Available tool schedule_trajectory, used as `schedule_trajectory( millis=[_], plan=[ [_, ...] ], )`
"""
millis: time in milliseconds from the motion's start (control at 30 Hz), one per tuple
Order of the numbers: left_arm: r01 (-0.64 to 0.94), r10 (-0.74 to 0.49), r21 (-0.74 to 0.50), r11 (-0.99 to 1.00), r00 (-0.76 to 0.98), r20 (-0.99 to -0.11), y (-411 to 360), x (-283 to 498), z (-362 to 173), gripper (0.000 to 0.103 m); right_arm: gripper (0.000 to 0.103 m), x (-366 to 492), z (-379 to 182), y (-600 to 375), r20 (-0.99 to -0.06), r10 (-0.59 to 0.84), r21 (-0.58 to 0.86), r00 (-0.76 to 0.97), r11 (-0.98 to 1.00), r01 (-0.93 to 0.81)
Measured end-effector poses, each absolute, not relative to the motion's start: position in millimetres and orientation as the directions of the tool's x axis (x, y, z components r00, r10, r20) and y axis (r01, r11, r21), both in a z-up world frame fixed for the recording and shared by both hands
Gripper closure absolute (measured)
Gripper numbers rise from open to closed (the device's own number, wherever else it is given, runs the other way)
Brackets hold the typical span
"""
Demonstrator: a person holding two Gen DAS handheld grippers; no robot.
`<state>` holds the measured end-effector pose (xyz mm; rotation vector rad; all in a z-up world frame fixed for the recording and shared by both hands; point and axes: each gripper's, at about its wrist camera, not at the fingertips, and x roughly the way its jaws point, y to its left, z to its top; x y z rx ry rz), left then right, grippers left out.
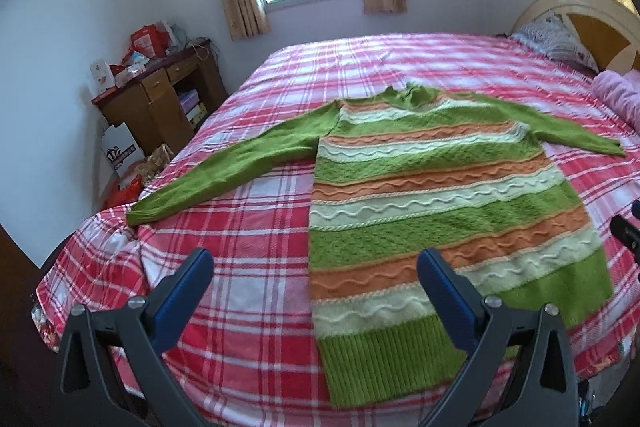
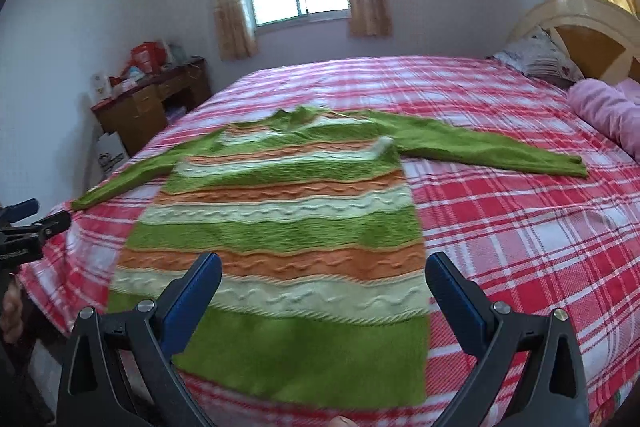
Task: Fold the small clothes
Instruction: 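Reach the right tool to the sweater's sleeve cuff and grasp it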
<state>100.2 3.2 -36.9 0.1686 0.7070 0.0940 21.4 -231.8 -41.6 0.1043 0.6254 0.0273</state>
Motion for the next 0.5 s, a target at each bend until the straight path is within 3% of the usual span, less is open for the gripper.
schedule_trajectory(
  millis=[500],
  plan=[
    [-0.039,0.152,0.174,0.984,0.697,-0.701,-19.8,199.9,-72.7,0.0,0.001,103.9,-78.4,-347.8,-0.673,-0.087,0.125,0.735,0.965,0.23]
  ],
)
